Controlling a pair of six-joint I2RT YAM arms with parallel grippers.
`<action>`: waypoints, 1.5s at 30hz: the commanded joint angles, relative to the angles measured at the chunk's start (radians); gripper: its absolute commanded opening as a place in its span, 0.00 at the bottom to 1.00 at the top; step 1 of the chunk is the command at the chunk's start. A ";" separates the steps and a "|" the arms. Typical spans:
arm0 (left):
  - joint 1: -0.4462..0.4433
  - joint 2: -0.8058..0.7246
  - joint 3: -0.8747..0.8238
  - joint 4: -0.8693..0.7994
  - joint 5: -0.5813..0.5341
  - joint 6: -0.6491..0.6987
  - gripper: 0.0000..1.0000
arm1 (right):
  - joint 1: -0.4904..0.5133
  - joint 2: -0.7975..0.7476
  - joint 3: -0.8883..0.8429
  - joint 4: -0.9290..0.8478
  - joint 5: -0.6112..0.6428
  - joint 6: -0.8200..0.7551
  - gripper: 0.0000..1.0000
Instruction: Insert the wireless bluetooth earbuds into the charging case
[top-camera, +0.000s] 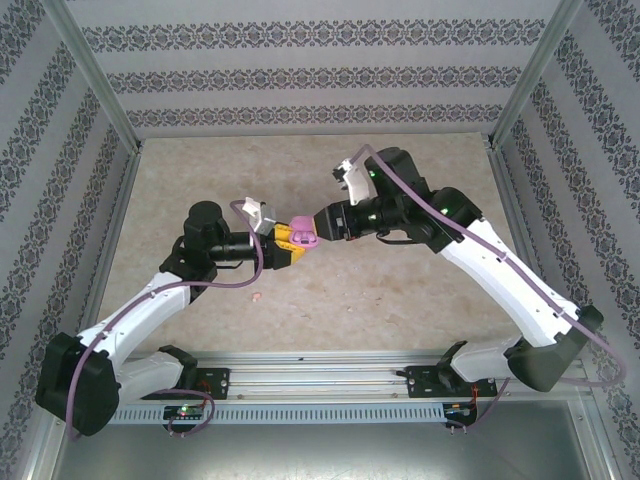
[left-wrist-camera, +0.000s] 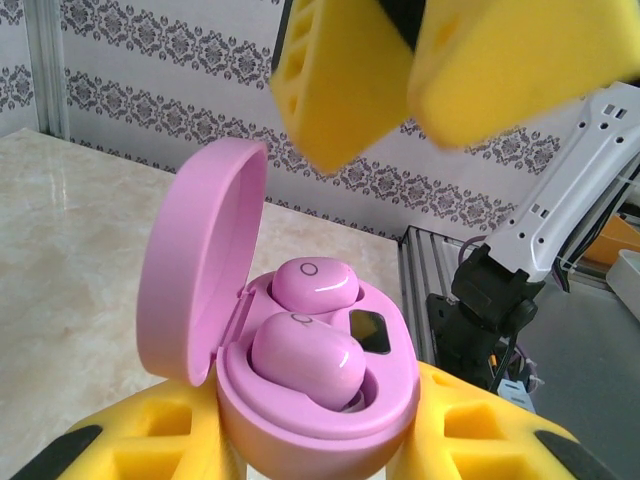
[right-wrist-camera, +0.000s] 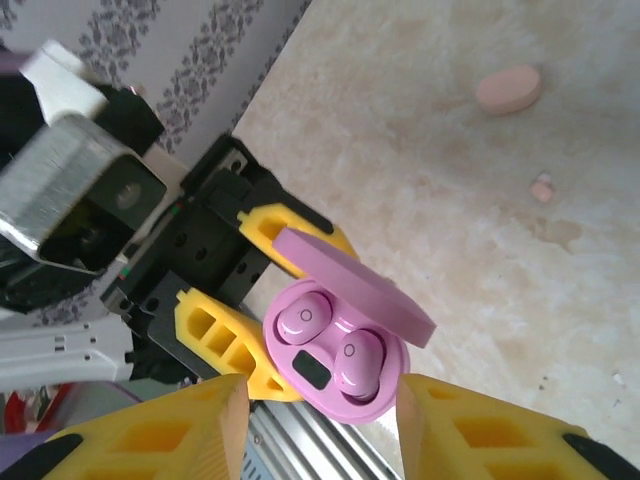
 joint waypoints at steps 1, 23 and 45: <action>-0.011 0.015 0.025 0.057 0.006 -0.002 0.25 | -0.027 -0.010 0.003 0.052 0.060 0.048 0.42; -0.011 0.024 0.028 0.122 -0.030 0.009 0.25 | -0.072 0.173 0.036 0.163 -0.029 0.185 0.44; -0.010 0.099 0.051 0.289 -0.044 -0.107 0.26 | -0.055 -0.125 -0.316 0.393 0.040 0.426 0.53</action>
